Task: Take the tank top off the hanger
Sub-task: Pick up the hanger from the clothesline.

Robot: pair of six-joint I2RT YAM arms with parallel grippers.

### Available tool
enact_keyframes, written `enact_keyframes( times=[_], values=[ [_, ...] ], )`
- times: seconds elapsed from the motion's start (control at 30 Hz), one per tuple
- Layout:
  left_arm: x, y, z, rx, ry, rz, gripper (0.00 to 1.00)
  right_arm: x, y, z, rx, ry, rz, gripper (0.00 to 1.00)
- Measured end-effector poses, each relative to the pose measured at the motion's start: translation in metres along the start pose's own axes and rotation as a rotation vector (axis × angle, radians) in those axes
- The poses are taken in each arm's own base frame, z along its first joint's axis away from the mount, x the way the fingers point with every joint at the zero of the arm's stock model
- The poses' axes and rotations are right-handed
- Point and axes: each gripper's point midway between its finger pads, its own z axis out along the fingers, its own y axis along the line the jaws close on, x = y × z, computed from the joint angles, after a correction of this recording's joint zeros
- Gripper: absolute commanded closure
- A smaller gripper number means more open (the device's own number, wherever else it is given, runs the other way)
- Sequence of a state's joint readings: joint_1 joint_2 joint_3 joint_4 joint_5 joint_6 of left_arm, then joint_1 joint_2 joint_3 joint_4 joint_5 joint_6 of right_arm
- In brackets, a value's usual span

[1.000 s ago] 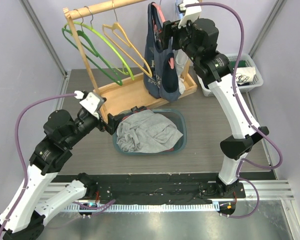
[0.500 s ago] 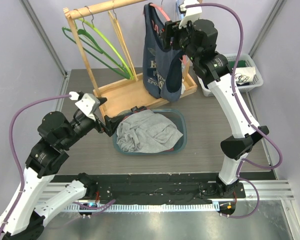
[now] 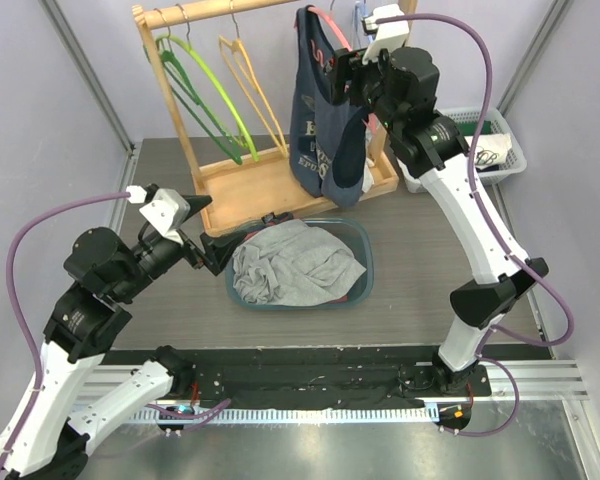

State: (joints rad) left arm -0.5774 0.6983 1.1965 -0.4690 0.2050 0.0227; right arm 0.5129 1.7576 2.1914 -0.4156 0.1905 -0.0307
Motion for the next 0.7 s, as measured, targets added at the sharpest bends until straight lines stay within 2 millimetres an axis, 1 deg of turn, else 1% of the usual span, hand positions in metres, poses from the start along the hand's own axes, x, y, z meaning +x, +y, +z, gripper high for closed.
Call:
enact_keyframes(
  times=[0.1,0.27,0.33,0.43,0.47,0.53,0.7],
  values=[
    [-0.001,-0.002,-0.001,0.009,-0.004,-0.002,0.06,0.001,0.003,-0.008,-0.037,0.003,0.007,0.17],
    [-0.001,-0.003,-0.001,0.013,-0.005,-0.012,0.06,0.0,0.017,-0.022,-0.132,0.022,0.055,0.15],
    [-0.001,-0.003,-0.001,0.012,-0.005,-0.015,0.06,-0.003,0.022,-0.021,-0.156,0.04,0.074,0.16],
    [-0.003,-0.002,-0.003,0.007,-0.01,-0.022,0.06,-0.015,0.025,-0.007,-0.157,0.028,0.097,0.15],
    [-0.003,-0.001,-0.004,0.004,-0.012,-0.023,0.06,-0.012,0.025,-0.002,-0.151,0.037,0.107,0.15],
    [-0.005,-0.001,-0.005,-0.002,-0.019,-0.029,0.06,-0.005,0.023,0.001,-0.133,0.057,0.109,0.16],
    [-0.013,0.0,-0.01,-0.009,-0.041,-0.032,0.06,0.006,0.015,-0.001,-0.084,0.102,0.122,0.16]
  ],
)
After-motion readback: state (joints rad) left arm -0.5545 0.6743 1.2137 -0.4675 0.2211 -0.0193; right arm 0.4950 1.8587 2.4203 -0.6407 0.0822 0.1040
